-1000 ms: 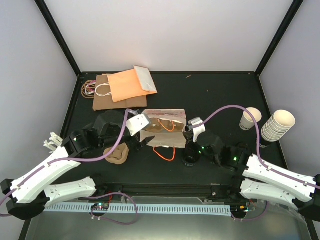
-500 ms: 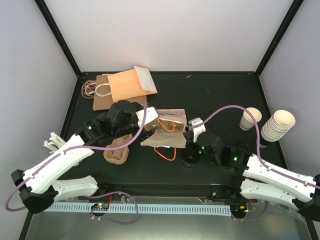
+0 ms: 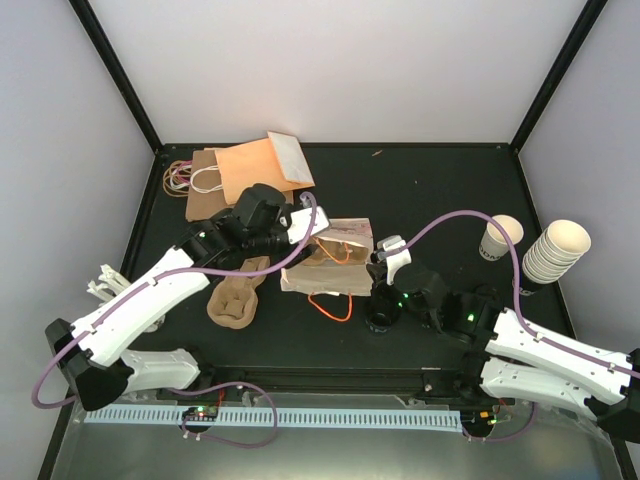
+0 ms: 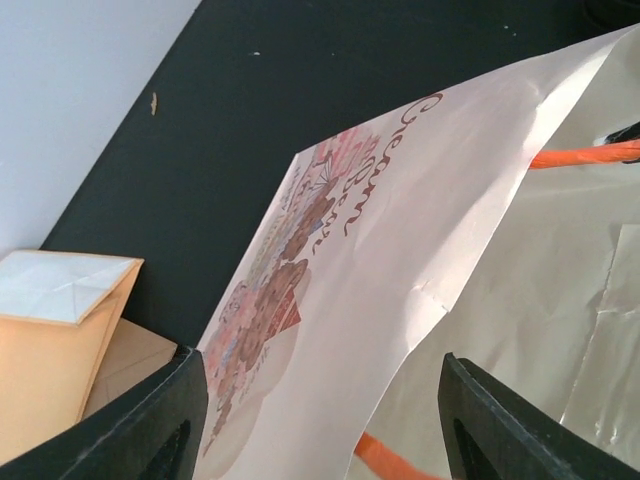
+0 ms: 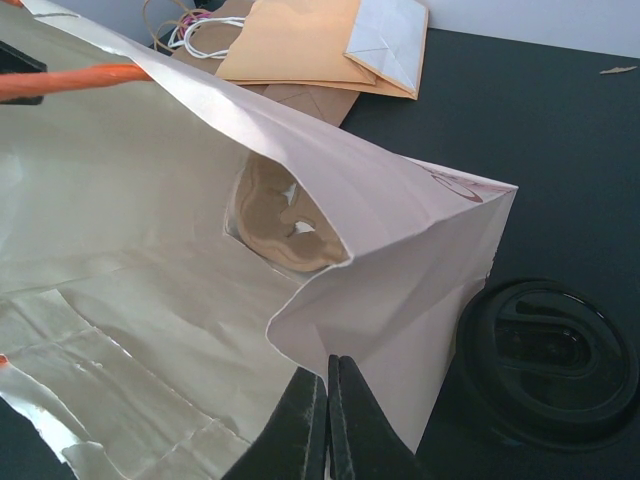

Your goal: Pack the takeout coffee

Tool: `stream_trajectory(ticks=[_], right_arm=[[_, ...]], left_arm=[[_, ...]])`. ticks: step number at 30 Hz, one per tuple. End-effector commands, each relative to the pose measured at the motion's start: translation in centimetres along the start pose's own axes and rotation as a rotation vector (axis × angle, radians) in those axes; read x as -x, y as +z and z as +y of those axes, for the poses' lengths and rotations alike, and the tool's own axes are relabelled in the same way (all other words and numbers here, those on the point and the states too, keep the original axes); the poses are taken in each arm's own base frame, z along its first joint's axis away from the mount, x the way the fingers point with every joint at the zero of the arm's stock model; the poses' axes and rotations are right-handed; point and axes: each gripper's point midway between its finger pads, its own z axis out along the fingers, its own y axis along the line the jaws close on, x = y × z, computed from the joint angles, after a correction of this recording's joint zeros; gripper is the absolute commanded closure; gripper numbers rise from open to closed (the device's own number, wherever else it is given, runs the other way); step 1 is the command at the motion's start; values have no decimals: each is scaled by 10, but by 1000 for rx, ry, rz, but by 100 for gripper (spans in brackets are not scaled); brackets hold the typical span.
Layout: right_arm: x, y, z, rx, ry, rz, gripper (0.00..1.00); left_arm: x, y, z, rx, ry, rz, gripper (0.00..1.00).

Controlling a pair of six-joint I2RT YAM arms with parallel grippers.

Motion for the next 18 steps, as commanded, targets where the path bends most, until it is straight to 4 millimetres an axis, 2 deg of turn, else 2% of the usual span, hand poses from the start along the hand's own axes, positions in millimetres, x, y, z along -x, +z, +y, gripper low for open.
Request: stream_trajectory(ticks=[1,4,6,11,12,18], right_arm=[[18,-7,0,-9,8,-49,98],[19,-8,0,-9,8,-51,98],[20,-8,0,-12,7,-54,96],[24,-9,-2,-23,2,-62,89],[26,-10,-2,-26,1,-66,87],[43,-20,-5,-50,-8,-91,73]], left_arm=[[16,-3,0,-31,17,-43,38],[15,-3,-2,-41,26,-43,48],[15,-2,-4,-50,30,-42,59],[15,-6,-3,-46,35,-45,94],[15,-6,-2,-41,35,-44,98],[17,-16,-1,-27,29,-57,98]])
